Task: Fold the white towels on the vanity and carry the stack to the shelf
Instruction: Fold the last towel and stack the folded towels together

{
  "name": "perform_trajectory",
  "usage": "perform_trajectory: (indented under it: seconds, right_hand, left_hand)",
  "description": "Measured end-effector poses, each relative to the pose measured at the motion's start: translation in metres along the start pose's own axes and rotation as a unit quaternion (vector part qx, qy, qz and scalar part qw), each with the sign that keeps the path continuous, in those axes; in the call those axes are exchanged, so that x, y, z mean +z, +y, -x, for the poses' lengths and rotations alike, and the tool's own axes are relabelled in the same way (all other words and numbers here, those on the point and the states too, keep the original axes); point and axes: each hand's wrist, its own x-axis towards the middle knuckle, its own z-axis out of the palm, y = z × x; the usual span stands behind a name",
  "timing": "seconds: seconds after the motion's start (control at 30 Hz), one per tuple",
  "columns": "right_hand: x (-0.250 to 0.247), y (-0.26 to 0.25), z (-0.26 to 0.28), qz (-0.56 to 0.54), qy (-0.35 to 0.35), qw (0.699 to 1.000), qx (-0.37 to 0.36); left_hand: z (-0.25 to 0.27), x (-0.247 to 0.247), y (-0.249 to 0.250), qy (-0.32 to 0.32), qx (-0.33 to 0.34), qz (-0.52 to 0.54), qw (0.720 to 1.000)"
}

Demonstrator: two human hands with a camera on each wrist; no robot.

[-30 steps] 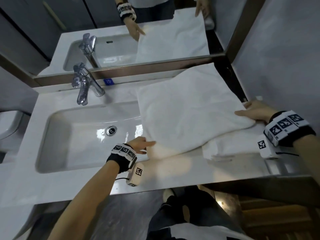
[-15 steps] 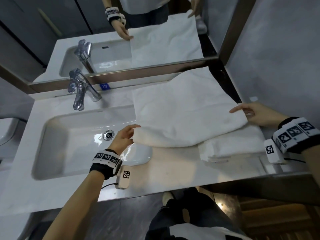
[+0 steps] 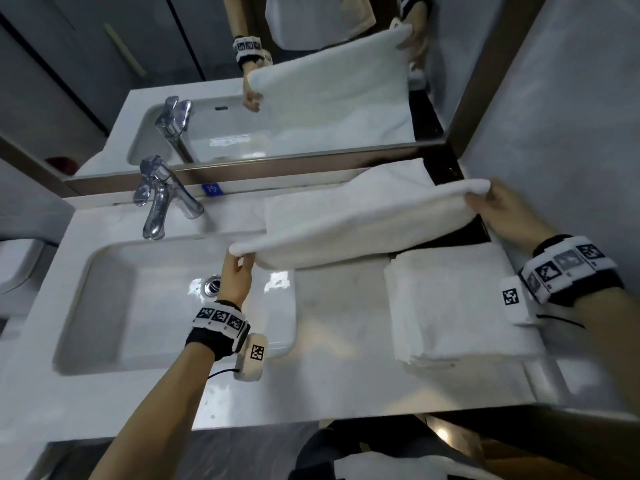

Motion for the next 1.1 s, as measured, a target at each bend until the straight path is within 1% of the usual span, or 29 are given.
perform_trajectory:
  seconds: [0.07,0.13,0.2,0.3,0.4,0.5,0.63,0.73,0.8,0.9,1.0,1.07,1.1]
  right_hand:
    - [0.006,-0.006,-0.021,-0.047,0.031,0.998,0.006]
    - [0.011,-0.012,-0.045,-0.032,0.055,0.998,0.008]
    - [0.015,-0.017,-0.07,-0.011,0.064,0.998,0.018]
    - [0.023,-0.02,-0.104,-0.004,0.067,0.997,0.028]
    - [0.031,-0.014,-0.134,0.011,0.053,0.997,0.06]
    - [0.038,-0.003,-0.159,0.018,0.038,0.994,0.098]
    - [0.044,0.011,-0.178,0.027,0.027,0.989,0.146]
    - [0.044,0.019,-0.181,0.044,0.026,0.983,0.176]
    - [0.041,0.023,-0.18,0.057,0.017,0.976,0.208]
    - [0.036,0.034,-0.172,0.053,-0.017,0.966,0.253]
    - [0.035,0.037,-0.159,0.038,-0.047,0.96,0.274]
    - [0.037,0.036,-0.153,0.034,-0.067,0.955,0.285]
    - [0.036,0.036,-0.15,0.03,-0.078,0.952,0.294]
  left_hand:
    - [-0.016,0.01,0.009,0.02,0.008,0.019,1.0]
    - [-0.035,0.019,0.017,0.055,0.013,-0.011,0.998]
    - [-0.056,0.026,0.022,0.076,0.009,-0.039,0.996]
    - [-0.084,0.037,0.029,0.085,-0.035,-0.065,0.994]
    - [-0.109,0.048,0.033,0.086,-0.067,-0.123,0.986]
    - [-0.132,0.055,0.034,0.077,-0.088,-0.163,0.98]
    - [-0.151,0.064,0.032,0.063,-0.108,-0.19,0.974]
    - [-0.156,0.066,0.03,0.031,-0.142,-0.227,0.963]
    - [-0.154,0.066,0.028,0.02,-0.164,-0.25,0.954]
    - [-0.142,0.067,0.027,0.023,-0.213,-0.221,0.952]
    - [-0.127,0.072,0.029,-0.017,-0.249,-0.241,0.938]
    - [-0.122,0.072,0.029,-0.056,-0.259,-0.266,0.927]
    - [-0.12,0.071,0.026,-0.075,-0.265,-0.261,0.925]
